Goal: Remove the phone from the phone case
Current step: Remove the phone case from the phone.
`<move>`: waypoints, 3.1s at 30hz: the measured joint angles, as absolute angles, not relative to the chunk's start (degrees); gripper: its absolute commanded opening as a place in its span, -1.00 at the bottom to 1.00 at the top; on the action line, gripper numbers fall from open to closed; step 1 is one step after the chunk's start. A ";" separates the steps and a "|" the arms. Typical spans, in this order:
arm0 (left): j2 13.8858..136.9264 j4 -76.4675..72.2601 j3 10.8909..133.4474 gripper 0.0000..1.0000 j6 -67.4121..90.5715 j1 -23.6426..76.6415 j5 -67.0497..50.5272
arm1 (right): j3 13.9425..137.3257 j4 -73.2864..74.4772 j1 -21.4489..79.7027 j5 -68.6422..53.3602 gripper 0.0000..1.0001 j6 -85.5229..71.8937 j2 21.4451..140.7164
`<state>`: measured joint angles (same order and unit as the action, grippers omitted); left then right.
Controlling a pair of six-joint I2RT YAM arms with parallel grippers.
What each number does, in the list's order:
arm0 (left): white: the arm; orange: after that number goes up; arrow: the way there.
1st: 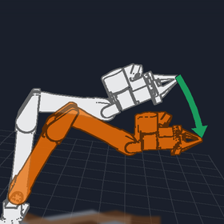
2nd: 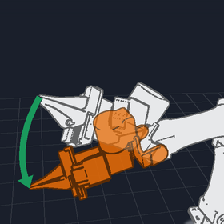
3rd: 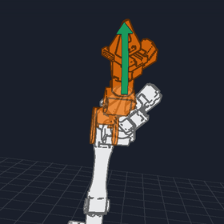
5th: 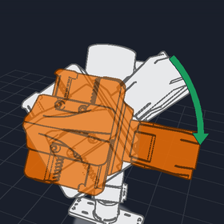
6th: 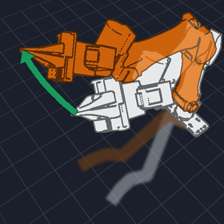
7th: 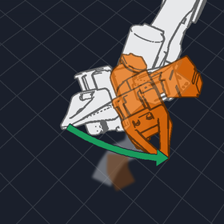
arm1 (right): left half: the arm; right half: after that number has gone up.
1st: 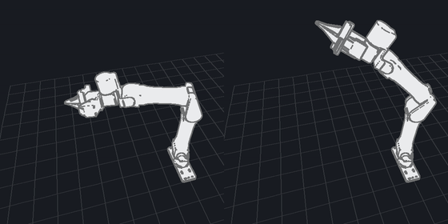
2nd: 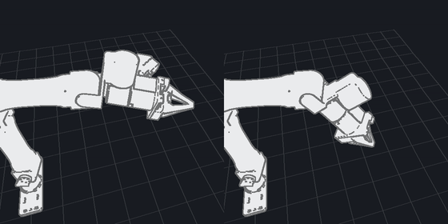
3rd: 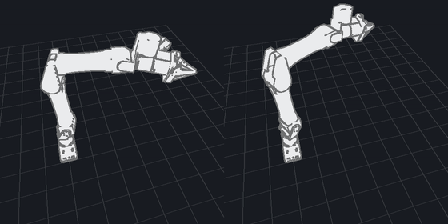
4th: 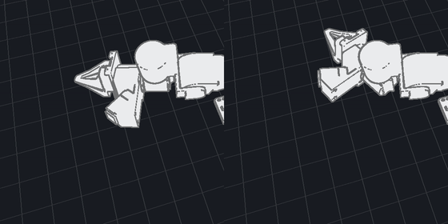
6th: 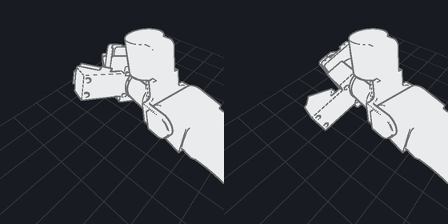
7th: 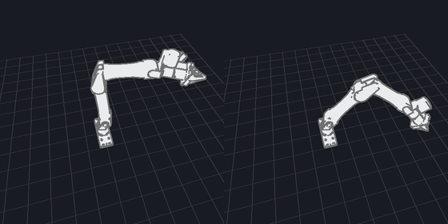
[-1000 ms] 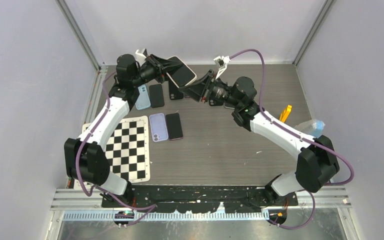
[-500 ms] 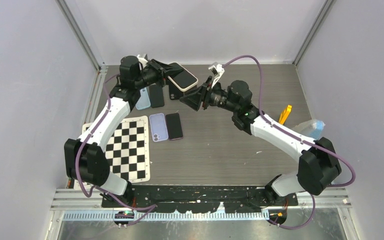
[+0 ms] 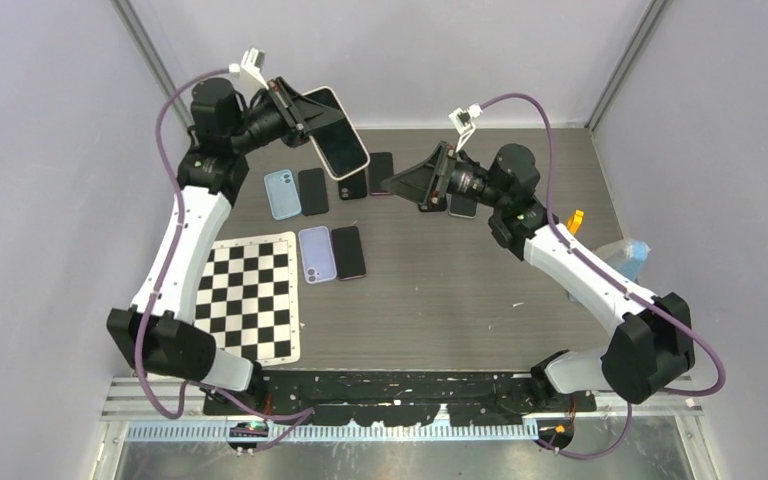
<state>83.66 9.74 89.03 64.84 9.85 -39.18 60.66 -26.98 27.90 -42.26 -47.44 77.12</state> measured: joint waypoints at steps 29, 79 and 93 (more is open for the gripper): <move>77.21 -3.42 86.41 -1.00 55.11 10.55 -61.30 | 78.67 -6.24 34.28 -52.95 -0.27 -33.32 82.89; 83.92 -6.98 83.81 -1.00 67.31 11.84 -61.93 | 83.37 12.29 35.68 -44.25 -0.99 -2.83 81.23; 85.38 -7.27 80.88 -1.00 75.26 12.60 -57.56 | 79.75 12.43 37.08 -31.24 -0.99 2.20 81.47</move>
<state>85.38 -7.27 80.88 75.26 12.60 -57.56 79.75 12.43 37.08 -31.24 2.20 81.47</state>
